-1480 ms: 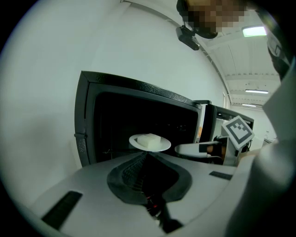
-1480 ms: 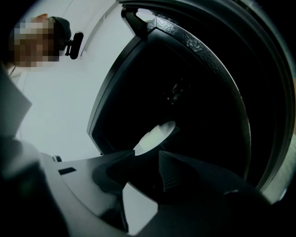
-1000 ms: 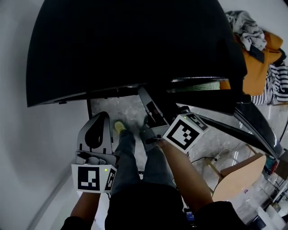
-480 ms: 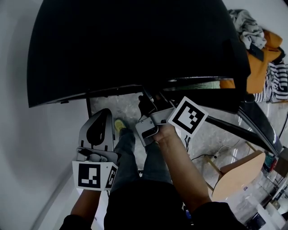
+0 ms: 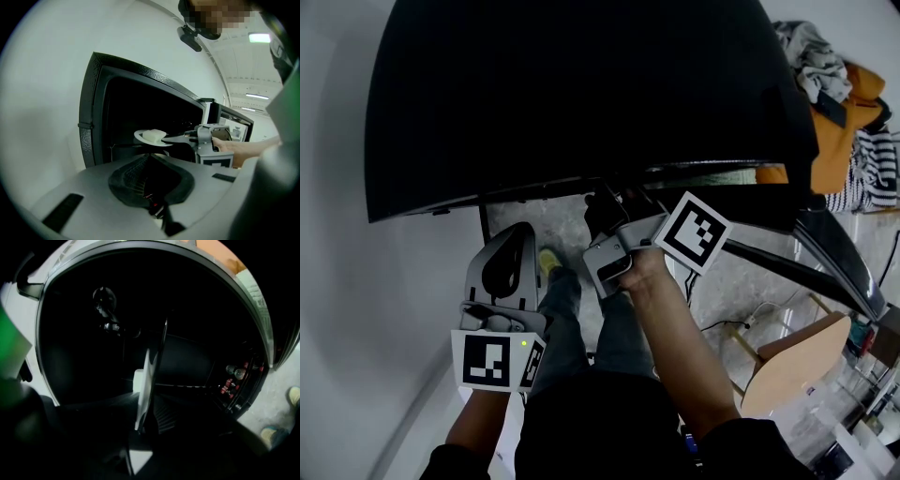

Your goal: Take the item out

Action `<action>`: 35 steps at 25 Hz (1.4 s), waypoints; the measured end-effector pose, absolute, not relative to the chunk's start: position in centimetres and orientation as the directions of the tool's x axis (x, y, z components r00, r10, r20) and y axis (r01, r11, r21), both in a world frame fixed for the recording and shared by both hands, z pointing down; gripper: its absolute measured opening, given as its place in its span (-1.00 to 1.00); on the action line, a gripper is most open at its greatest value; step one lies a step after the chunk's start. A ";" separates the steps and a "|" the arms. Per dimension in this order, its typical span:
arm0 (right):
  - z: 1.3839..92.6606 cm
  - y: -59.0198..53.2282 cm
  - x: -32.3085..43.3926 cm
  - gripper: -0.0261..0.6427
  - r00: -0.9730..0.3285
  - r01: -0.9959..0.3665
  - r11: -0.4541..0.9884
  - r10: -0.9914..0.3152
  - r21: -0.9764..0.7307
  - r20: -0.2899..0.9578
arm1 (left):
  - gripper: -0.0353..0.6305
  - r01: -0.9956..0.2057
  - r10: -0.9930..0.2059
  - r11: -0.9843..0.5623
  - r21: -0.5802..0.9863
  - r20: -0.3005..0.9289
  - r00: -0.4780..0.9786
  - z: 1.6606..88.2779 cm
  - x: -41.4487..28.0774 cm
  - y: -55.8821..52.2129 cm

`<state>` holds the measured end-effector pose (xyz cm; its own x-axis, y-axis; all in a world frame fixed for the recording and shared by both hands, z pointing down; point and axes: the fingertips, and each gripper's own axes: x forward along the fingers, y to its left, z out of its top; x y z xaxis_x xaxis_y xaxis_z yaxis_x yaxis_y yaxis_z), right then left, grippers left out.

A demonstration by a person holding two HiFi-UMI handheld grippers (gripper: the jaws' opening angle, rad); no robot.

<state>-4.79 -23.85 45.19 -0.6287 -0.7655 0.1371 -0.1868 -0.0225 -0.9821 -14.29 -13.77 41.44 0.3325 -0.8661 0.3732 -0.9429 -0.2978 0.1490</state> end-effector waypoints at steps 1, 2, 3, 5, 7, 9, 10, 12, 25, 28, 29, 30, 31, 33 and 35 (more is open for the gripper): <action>45.1 -23.9 -4.8 -0.68 -0.628 -0.181 -0.020 -0.767 -0.983 0.131 | -0.88 -0.943 -0.867 -0.298 0.149 0.372 0.332 41.4 -14.4 -13.8; 45.0 -23.9 -4.9 -0.69 -0.628 -0.175 -0.022 -0.768 -0.984 0.128 | -0.88 -0.943 -0.867 -0.297 0.148 0.371 0.332 41.3 -14.5 -13.8; 45.0 -23.9 -4.9 -0.69 -0.627 -0.166 -0.027 -0.769 -0.986 0.126 | -0.88 -0.943 -0.868 -0.297 0.147 0.371 0.331 41.3 -14.5 -13.9; 45.1 -23.8 -4.9 -0.72 -0.625 -0.147 -0.037 -0.771 -0.988 0.122 | -0.88 -0.943 -0.868 -0.299 0.146 0.370 0.332 41.2 -14.6 -13.9; 45.1 -23.9 -4.8 -0.72 -0.625 -0.140 -0.037 -0.772 -0.989 0.117 | -0.88 -0.943 -0.866 -0.300 0.146 0.373 0.333 41.2 -14.6 -14.0; 45.1 -23.8 -4.8 -0.78 -0.627 -0.128 -0.045 -0.770 -0.991 0.116 | -0.88 -0.942 -0.864 -0.303 0.142 0.377 0.335 41.2 -14.6 -14.0; 45.1 -23.7 -4.8 -0.78 -0.628 -0.117 -0.053 -0.770 -0.992 0.115 | -0.88 -0.942 -0.863 -0.306 0.140 0.378 0.336 41.1 -14.5 -14.0; 45.2 -23.4 -4.7 -0.79 -0.630 -0.102 -0.066 -0.768 -0.993 0.116 | -0.88 -0.941 -0.862 -0.310 0.138 0.377 0.339 40.8 -14.5 -14.0; 45.3 -23.8 -4.7 -0.79 -0.643 -0.132 -0.089 -0.750 -0.987 0.154 | -0.88 -0.943 -0.871 -0.315 0.112 0.361 0.333 39.5 -15.3 -14.8; 45.0 -23.8 -4.8 -0.79 -0.635 -0.144 -0.084 -0.756 -0.986 0.157 | -0.88 -0.942 -0.870 -0.318 0.112 0.360 0.336 39.4 -15.2 -15.0; 45.0 -23.8 -4.8 -0.79 -0.632 -0.151 -0.084 -0.758 -0.985 0.162 | -0.88 -0.941 -0.870 -0.319 0.111 0.359 0.338 39.3 -15.1 -15.0; 45.0 -23.8 -4.7 -0.78 -0.630 -0.158 -0.087 -0.758 -0.984 0.168 | -0.88 -0.940 -0.870 -0.321 0.111 0.358 0.339 39.2 -15.0 -15.1; 45.0 -23.7 -4.7 -0.78 -0.630 -0.165 -0.091 -0.756 -0.982 0.176 | -0.88 -0.940 -0.869 -0.323 0.111 0.358 0.341 39.2 -15.0 -15.0; 45.1 -23.7 -4.7 -0.78 -0.631 -0.176 -0.101 -0.752 -0.979 0.191 | -0.88 -0.939 -0.869 -0.325 0.112 0.358 0.343 39.0 -14.9 -15.0; 45.1 -23.6 -4.7 -0.78 -0.631 -0.180 -0.116 -0.748 -0.977 0.205 | -0.88 -0.939 -0.869 -0.324 0.110 0.358 0.342 38.9 -15.0 -15.0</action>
<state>-4.74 -23.63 45.08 -0.6306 -0.7484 0.2053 -0.1798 -0.1165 -0.9768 -15.01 -14.99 38.88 0.3420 -0.8690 0.3575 -0.9395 -0.3244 0.1102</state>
